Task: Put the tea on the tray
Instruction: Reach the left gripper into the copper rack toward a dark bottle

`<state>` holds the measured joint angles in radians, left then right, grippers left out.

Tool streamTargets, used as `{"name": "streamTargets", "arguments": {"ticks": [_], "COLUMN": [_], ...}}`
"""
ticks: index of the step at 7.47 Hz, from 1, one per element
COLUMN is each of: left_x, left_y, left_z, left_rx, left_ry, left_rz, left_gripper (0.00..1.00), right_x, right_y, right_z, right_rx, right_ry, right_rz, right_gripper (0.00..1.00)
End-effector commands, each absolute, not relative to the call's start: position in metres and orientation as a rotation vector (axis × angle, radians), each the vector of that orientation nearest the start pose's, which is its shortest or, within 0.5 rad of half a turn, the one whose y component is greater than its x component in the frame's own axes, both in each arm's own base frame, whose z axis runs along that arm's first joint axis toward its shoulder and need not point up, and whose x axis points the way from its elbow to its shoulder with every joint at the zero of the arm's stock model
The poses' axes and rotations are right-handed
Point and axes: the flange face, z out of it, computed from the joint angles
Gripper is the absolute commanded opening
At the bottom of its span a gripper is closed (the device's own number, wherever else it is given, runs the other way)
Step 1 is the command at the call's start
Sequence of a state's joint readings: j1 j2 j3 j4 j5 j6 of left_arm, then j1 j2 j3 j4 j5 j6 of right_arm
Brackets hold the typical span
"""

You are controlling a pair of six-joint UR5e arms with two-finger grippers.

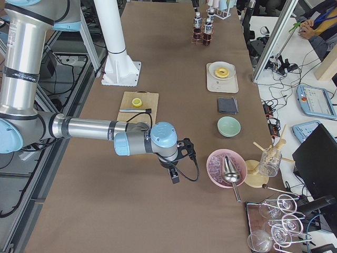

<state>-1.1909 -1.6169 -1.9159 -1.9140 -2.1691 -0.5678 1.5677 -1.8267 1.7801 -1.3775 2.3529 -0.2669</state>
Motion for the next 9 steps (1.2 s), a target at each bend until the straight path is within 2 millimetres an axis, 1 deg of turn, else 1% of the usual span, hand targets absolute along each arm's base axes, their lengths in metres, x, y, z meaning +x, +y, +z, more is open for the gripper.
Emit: {"name": "streamTargets", "arguments": {"ticks": [1, 2, 3, 4, 5, 6, 7, 8, 9], "left_x": [0.1392, 0.1395, 0.1396, 0.1410, 0.1412, 0.1421, 0.1441, 0.1444, 0.1445], "left_y": [-0.5135, -0.5142, -0.5146, -0.5155, -0.5161, -0.5178, -0.5223, -0.5230, -0.5220], "left_z": [0.4378, 0.4397, 0.4410, 0.4454, 0.4453, 0.4475, 0.4463, 0.4462, 0.4439], "left_rx": [0.365, 0.362, 0.361, 0.353, 0.353, 0.349, 0.350, 0.349, 0.334], "left_ry": [0.820, 0.819, 0.819, 0.816, 0.816, 0.815, 0.816, 0.816, 0.828], "left_rz": [0.056, 0.053, 0.052, 0.051, 0.051, 0.052, 0.051, 0.049, 0.020], "left_gripper": [0.92, 0.84, 0.80, 0.73, 0.65, 0.63, 0.55, 0.43, 0.02], "right_x": [0.0604, 0.0603, 0.0600, 0.0594, 0.0599, 0.0599, 0.0599, 0.0599, 0.0599], "right_y": [-0.3925, -0.3923, -0.3916, -0.3915, -0.3916, -0.3916, -0.3916, -0.3916, -0.3924], "right_z": [0.6481, 0.6488, 0.6492, 0.6499, 0.6489, 0.6489, 0.6489, 0.6489, 0.6483], "right_rx": [0.237, 0.236, 0.235, 0.233, 0.237, 0.236, 0.236, 0.236, 0.238], "right_ry": [-0.765, -0.766, -0.770, -0.770, -0.771, -0.771, -0.771, -0.771, -0.771], "right_rz": [-0.314, -0.314, -0.313, -0.314, -0.316, -0.314, -0.314, -0.314, -0.315], "right_gripper": [1.00, 1.00, 1.00, 1.00, 1.00, 1.00, 1.00, 1.00, 1.00]}}
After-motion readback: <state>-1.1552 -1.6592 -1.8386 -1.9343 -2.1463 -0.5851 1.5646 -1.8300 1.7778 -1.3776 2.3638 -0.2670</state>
